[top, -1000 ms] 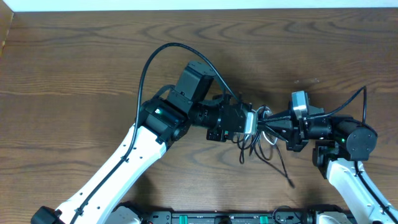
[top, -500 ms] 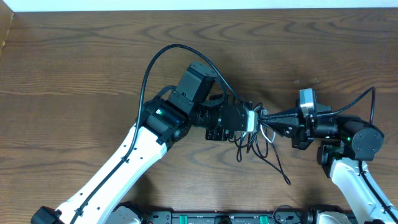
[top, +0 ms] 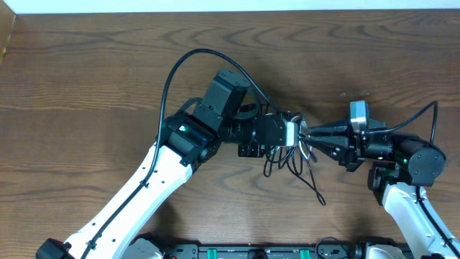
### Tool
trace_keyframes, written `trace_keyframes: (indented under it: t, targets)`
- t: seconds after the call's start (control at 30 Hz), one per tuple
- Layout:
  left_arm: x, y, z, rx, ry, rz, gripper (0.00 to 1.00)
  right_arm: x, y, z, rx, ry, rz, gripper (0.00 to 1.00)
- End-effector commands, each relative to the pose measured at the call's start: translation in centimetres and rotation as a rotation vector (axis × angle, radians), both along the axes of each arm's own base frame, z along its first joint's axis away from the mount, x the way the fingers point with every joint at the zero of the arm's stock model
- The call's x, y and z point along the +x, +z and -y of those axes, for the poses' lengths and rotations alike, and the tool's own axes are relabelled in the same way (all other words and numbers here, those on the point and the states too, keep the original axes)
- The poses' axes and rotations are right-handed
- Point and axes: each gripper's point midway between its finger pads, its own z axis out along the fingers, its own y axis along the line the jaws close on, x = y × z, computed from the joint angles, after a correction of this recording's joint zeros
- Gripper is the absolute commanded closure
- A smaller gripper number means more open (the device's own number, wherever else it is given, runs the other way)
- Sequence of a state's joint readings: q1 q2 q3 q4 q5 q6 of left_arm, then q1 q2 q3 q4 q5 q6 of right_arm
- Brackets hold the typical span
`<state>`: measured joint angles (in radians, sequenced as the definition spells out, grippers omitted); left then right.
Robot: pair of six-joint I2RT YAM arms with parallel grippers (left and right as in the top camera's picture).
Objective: Untangle cables
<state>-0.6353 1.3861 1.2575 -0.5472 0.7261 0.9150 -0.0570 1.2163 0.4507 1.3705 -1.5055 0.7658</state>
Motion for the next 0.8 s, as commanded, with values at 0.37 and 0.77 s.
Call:
trace_keyframes:
  t: [0.37,0.77]
  targets:
    - [-2.3,3.5,1.5,-0.161,-0.154,-0.029,0.92,0.1,0.4,0.0,-0.001,-0.002,0.026,0.7]
    - [-3.0,3.3,2.1,-0.161,-0.182,-0.039,0.92,0.9,1.0,0.2,0.033,-0.052,0.027,0.63]
